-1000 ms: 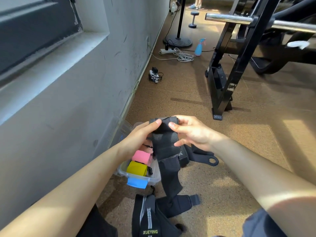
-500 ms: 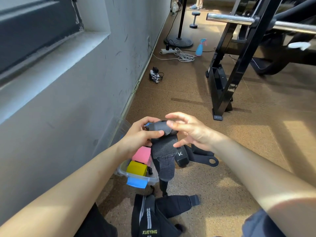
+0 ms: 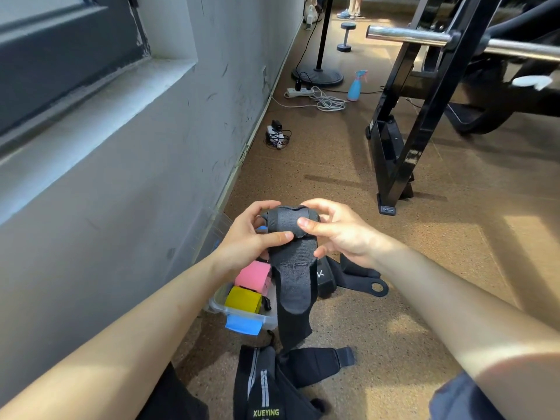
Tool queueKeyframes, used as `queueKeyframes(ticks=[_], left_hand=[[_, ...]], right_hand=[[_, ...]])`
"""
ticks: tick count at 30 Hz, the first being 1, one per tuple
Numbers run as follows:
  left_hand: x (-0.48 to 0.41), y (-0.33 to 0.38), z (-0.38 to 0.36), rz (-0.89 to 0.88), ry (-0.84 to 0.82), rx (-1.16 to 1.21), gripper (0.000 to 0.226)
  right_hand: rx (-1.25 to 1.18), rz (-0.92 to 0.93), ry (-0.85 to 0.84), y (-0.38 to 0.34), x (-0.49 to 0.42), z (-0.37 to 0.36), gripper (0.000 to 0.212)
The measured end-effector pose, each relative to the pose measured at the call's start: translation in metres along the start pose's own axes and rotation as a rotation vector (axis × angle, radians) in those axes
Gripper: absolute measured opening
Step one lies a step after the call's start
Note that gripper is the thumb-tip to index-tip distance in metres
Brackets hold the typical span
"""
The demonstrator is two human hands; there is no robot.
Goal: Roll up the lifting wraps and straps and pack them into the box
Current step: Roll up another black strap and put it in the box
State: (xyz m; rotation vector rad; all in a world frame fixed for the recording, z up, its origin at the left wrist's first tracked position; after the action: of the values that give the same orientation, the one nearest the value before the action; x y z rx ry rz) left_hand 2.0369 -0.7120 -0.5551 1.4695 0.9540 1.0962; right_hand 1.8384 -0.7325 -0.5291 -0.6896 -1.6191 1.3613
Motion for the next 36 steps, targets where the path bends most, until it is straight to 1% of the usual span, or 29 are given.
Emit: queueKeyframes(ticks=[3,5,10,14,19,20,22,23,26,28,32,36], left_hand=[[0.001,0.000,-0.002,0.121,-0.090,-0.051,0.049],[0.002,0.001,-0.005,0.152,-0.133,-0.068,0.045],[0.003,0.004,-0.005,0.117,-0.136,-0.082,0.051],[0.002,0.002,-0.006,0.077,-0.082,-0.079,0.037],[0.001,0.001,-0.003,0.035,-0.066,-0.065,0.030],[0.001,0.001,-0.002,0.024,-0.065,-0.061,0.028],[0.001,0.001,-0.002,0.000,-0.067,-0.050,0.023],[0.001,0.001,-0.002,-0.015,-0.067,-0.046,0.023],[0.001,0.003,-0.002,-0.076,-0.060,-0.034,0.031],[0.002,0.005,-0.002,-0.102,-0.043,-0.050,0.035],[0.003,0.005,-0.003,-0.128,-0.042,-0.074,0.041],[0.004,0.006,-0.003,-0.087,-0.043,-0.064,0.053]], right_hand=[[-0.003,0.020,0.000,-0.001,0.001,0.000,0.038],[0.010,0.037,0.009,-0.003,0.002,0.000,0.036],[0.092,0.090,0.039,0.001,0.000,0.004,0.035],[0.114,0.114,0.022,0.004,-0.001,-0.001,0.039],[0.083,0.038,0.004,0.002,0.002,-0.003,0.045],[0.058,0.010,-0.014,0.002,0.001,-0.002,0.042],[-0.005,-0.051,-0.048,0.000,0.004,-0.003,0.025],[-0.032,-0.089,-0.060,-0.002,0.006,-0.004,0.021],[-0.020,-0.182,-0.092,-0.002,0.005,-0.003,0.053],[-0.022,-0.202,-0.087,-0.002,0.005,-0.004,0.058],[-0.063,-0.168,-0.050,0.000,0.005,-0.007,0.049],[-0.078,-0.128,-0.012,-0.003,0.004,-0.005,0.037]])
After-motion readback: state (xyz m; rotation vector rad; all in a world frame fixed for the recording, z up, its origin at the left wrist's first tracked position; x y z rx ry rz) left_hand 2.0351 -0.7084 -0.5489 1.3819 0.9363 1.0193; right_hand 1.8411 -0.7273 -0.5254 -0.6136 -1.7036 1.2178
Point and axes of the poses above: each hand's wrist, its own x-axis away from the middle knuckle, its own z-axis out of the back of the hand, y = z × x, the point moved 2 cm from there along -x, towards the middle knuckle, and after that the axes turned 5 degrees about -y, right-handed, at the moved point
